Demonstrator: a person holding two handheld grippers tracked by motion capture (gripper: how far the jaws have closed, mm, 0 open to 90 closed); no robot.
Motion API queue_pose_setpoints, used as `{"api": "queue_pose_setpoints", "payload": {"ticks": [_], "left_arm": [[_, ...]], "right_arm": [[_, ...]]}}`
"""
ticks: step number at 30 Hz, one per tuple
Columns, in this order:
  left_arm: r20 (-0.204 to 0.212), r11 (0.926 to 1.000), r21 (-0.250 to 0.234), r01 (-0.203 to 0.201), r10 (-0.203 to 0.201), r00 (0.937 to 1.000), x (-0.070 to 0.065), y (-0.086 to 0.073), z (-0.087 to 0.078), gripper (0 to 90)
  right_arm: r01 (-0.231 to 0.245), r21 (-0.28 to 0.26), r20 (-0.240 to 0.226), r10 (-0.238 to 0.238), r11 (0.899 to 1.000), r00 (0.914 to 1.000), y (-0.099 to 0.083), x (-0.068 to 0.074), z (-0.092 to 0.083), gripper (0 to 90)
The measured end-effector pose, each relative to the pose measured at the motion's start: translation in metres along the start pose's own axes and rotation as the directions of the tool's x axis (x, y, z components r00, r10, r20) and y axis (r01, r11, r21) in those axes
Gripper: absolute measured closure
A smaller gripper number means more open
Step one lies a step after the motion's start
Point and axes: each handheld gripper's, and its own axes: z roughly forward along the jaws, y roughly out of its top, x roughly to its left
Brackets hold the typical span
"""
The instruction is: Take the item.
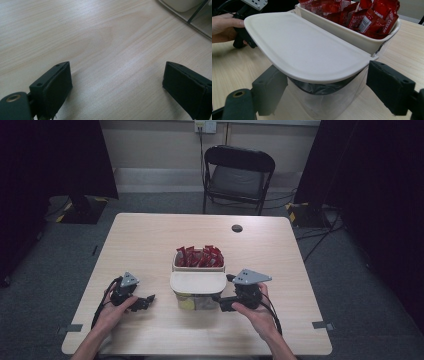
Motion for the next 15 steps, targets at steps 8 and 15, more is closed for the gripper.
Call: {"api": "queue_pose_setpoints", "payload": {"ticks": [8,15], "left_arm": [[0.000,1.0000,0.000,0.000,0.000,1.0000,0.0000,-0.0001,-0.0001,8.1],[0.000,1.0000,0.000,0.000,0.000,1.0000,0.0000,-0.0001,-0.0001,8.1]], "right_arm": [[-0.003,0.000,-0.001,0.003,1.000,1.0000,0.0004,-0.0002,-0.0001,16.7],[0.000,0.000,0.000,0.000,1.000,1.0000,0.0011,-0.0004,0.0001,16.6]]}}
